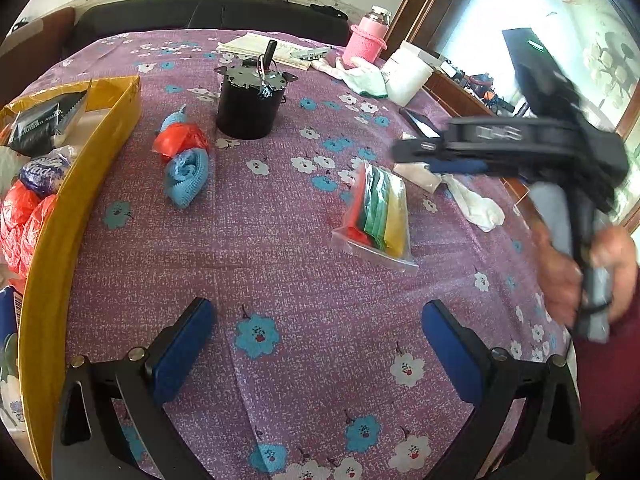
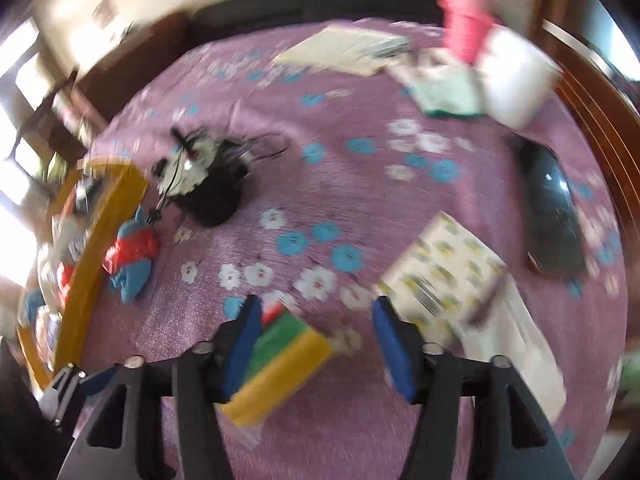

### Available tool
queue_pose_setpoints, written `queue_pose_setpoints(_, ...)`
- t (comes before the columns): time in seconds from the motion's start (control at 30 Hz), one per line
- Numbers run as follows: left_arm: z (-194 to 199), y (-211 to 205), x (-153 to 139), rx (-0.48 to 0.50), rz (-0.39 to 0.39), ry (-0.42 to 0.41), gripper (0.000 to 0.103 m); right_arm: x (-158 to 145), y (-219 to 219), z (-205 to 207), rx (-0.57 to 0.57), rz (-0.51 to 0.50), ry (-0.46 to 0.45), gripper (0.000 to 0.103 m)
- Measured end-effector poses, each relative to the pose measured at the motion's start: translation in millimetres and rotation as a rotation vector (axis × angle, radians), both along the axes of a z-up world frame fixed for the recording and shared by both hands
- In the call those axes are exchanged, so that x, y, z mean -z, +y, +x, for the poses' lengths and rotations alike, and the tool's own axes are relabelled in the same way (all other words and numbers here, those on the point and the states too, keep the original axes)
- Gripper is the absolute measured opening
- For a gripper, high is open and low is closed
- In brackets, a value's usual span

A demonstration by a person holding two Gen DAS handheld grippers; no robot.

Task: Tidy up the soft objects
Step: 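Grasp the striped sponge pack in its clear bag with the right gripper, then grasp the blue knitted toy with red bag using the left gripper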

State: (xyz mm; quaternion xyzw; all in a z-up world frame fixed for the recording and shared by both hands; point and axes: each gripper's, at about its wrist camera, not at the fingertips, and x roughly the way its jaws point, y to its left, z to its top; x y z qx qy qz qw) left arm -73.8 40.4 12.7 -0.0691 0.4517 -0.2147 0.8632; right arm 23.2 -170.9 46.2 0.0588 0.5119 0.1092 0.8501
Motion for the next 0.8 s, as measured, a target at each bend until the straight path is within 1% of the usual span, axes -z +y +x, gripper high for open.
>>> queue_pose_setpoints(0.1,-1,-5,0,0.01,0.04,-0.001,0.103,3,-12,-22,0.065,0.088,0.002,0.071)
queue_pose_setpoints(0.17,-1,-7,1,0.013,0.061,0.002,0.103,7,-10,-28,0.073,0.112,0.013,0.073)
queue_pose_setpoints(0.27,-1,-10,1,0.017,0.085,0.007,0.103,14,4,-23,0.055,0.106,0.034,0.074)
queue_pose_setpoints(0.37,-2,-16,1,0.058,0.148,0.015,0.103,21,28,-7,0.024,0.119,0.048,0.074)
queue_pose_setpoints(0.4,-3,-16,1,0.07,0.158,0.024,0.103,24,35,-2,0.014,0.115,0.051,0.074)
queue_pose_setpoints(0.47,-11,-3,-3,0.021,0.104,0.049,0.103,29,43,3,0.003,0.111,0.049,0.075)
queue_pose_setpoints(0.5,-14,4,-7,0.011,0.062,0.067,0.103,32,46,4,0.0,0.111,0.046,0.077)
queue_pose_setpoints(0.53,-18,10,-15,-0.001,0.044,0.053,0.103,32,48,2,-0.004,0.105,0.015,0.078)
queue_pose_setpoints(0.63,-19,19,-39,-0.072,0.113,-0.049,0.103,33,54,-5,-0.048,0.056,-0.042,0.078)
queue_pose_setpoints(0.67,-14,21,-44,-0.093,0.123,-0.059,0.103,34,59,-9,-0.079,0.012,-0.069,0.075)
queue_pose_setpoints(0.7,-7,23,-47,-0.114,0.123,-0.053,0.103,35,61,-14,-0.099,-0.034,-0.097,0.068)
queue_pose_setpoints(0.77,8,24,-50,-0.157,0.115,-0.034,0.103,39,69,-27,-0.152,-0.13,-0.182,0.064)
queue_pose_setpoints(0.8,19,23,-50,-0.179,0.111,-0.031,0.103,41,71,-32,-0.169,-0.156,-0.211,0.061)
